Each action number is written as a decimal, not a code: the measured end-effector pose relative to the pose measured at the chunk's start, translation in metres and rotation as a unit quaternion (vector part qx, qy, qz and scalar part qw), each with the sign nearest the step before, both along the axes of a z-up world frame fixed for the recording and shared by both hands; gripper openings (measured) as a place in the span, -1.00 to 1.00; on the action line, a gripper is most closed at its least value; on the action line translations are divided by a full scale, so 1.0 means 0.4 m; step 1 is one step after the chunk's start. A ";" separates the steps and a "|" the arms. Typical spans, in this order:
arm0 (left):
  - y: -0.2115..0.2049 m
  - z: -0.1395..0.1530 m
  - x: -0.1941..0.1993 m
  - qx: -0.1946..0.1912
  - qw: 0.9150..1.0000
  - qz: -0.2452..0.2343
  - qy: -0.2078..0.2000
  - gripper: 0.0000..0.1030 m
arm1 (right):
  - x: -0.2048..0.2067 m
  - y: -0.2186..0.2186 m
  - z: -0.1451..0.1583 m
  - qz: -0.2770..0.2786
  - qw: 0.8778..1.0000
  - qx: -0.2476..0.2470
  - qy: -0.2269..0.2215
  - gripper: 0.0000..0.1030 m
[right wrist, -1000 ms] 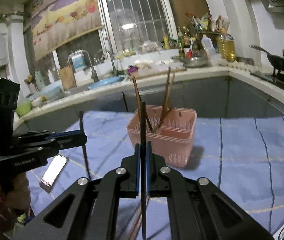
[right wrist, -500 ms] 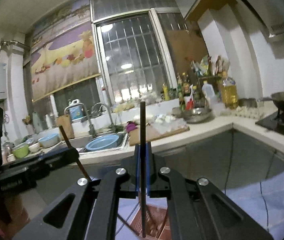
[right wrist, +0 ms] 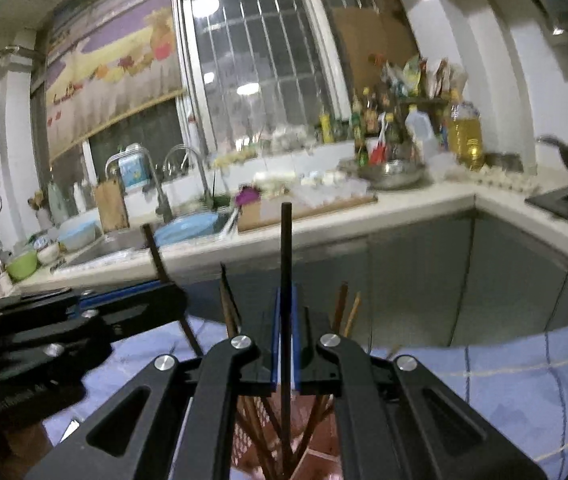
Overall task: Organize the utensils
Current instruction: 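Carry both chopsticks upright over the pink basket and drop them in, then return both open grippers to the last chopsticks on the cloth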
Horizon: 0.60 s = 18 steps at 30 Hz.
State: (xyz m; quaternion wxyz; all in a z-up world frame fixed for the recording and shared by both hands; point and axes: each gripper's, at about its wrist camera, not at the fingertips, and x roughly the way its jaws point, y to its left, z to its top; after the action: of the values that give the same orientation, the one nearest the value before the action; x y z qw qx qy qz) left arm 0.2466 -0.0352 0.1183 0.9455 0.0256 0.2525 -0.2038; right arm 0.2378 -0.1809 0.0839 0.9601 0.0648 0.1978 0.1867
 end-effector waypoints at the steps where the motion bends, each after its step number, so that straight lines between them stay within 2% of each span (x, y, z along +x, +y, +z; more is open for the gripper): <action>1: -0.010 -0.029 0.004 0.011 1.000 0.004 0.005 -0.91 | 0.001 0.005 -0.010 0.003 1.000 -0.005 0.010 -0.88; 3: -0.016 -0.066 0.014 0.025 0.999 0.016 0.020 -0.81 | 0.007 0.013 -0.026 -0.002 0.999 -0.025 0.039 -0.87; 5: -0.008 -0.085 0.023 0.024 0.999 0.014 0.043 -0.71 | -0.003 0.002 -0.024 0.007 0.999 -0.008 0.048 -0.85; 7: 0.011 -0.087 0.022 0.008 0.998 0.021 0.058 -0.55 | -0.030 -0.015 -0.003 0.004 0.999 0.016 0.043 -0.70; 9: 0.024 -0.067 0.001 -0.003 0.998 0.025 0.051 -0.53 | -0.061 -0.029 0.024 0.000 0.999 0.035 0.027 -0.35; 10: 0.028 -0.054 -0.014 -0.006 0.999 0.026 0.046 -0.52 | -0.077 -0.036 0.038 -0.001 0.999 0.040 0.017 -0.31; 15: 0.045 0.015 -0.113 -0.022 0.999 0.022 0.010 -0.52 | -0.189 -0.055 0.097 0.006 0.998 0.055 -0.016 -0.31; 18: 0.056 0.031 -0.186 -0.024 0.999 0.020 -0.011 -0.52 | -0.264 -0.065 0.091 -0.001 0.998 0.058 -0.024 -0.31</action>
State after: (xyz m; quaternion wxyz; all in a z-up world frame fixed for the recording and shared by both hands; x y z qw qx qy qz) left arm 0.1721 -0.0126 0.1305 0.9525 0.0006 0.2376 -0.1905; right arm 0.1324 -0.2069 0.1201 0.9593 0.1160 0.1637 0.1988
